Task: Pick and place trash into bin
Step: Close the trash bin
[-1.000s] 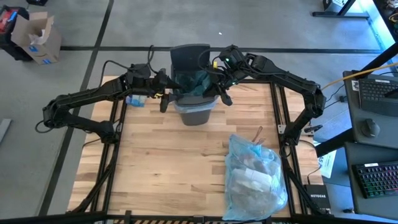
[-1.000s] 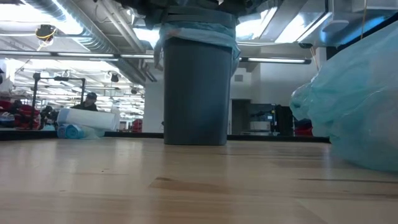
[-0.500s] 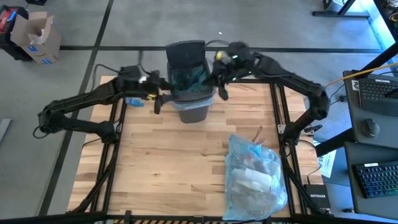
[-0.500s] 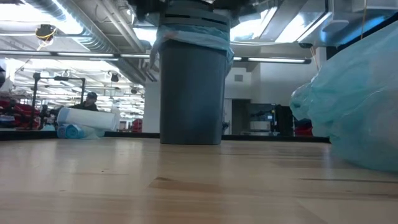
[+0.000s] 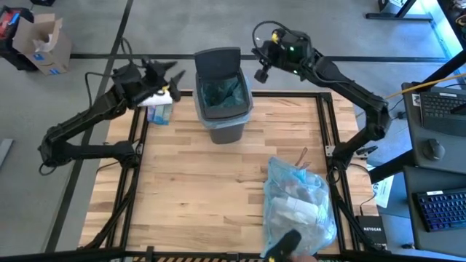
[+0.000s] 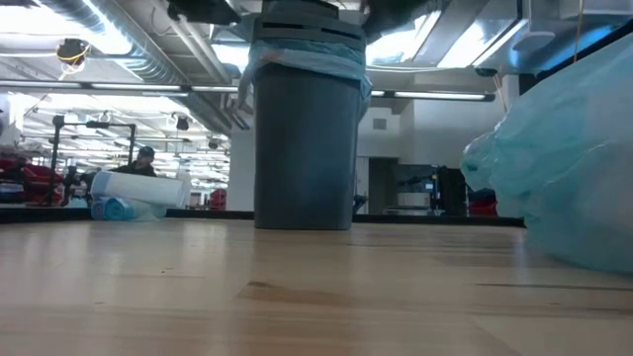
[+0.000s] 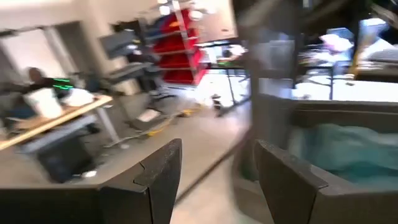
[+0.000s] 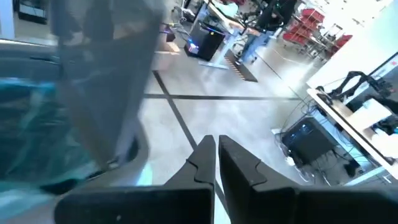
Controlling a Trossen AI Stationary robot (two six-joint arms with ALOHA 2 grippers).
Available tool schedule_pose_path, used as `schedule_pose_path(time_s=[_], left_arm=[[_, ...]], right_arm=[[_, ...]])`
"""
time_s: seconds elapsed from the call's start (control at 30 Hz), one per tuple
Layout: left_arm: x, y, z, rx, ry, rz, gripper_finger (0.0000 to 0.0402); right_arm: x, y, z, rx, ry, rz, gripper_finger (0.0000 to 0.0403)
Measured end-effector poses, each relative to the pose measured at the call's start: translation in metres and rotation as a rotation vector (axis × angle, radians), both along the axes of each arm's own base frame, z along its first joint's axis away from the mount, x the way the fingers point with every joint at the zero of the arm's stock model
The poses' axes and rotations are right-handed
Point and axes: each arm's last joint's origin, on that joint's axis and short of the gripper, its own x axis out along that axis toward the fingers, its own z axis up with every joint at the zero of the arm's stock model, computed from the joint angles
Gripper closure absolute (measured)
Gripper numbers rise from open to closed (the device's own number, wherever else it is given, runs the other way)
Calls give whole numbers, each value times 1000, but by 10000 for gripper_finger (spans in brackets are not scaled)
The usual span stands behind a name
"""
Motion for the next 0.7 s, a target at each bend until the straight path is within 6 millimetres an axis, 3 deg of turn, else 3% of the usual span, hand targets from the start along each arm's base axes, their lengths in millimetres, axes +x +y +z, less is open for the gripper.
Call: schedule_pose_path(time_s=[0.1, 0.2, 0.33, 0.47, 0.7], left_arm=[[-2, 16, 2, 34, -18, 61, 208], [0, 31, 4, 44, -88, 17, 208], [3, 53, 2, 26, -171, -25, 208], [13, 65, -6, -49, -218, -164, 208], [23, 52, 0, -130, -311, -490, 208]], right_arm=[[4, -20, -6, -9, -42, 15, 389], [5, -35, -3, -22, -136, 65, 389], [16, -49, -14, 42, -192, 118, 389], [21, -45, -17, 82, -206, 245, 389], [23, -18, -7, 160, -225, 483, 389]])
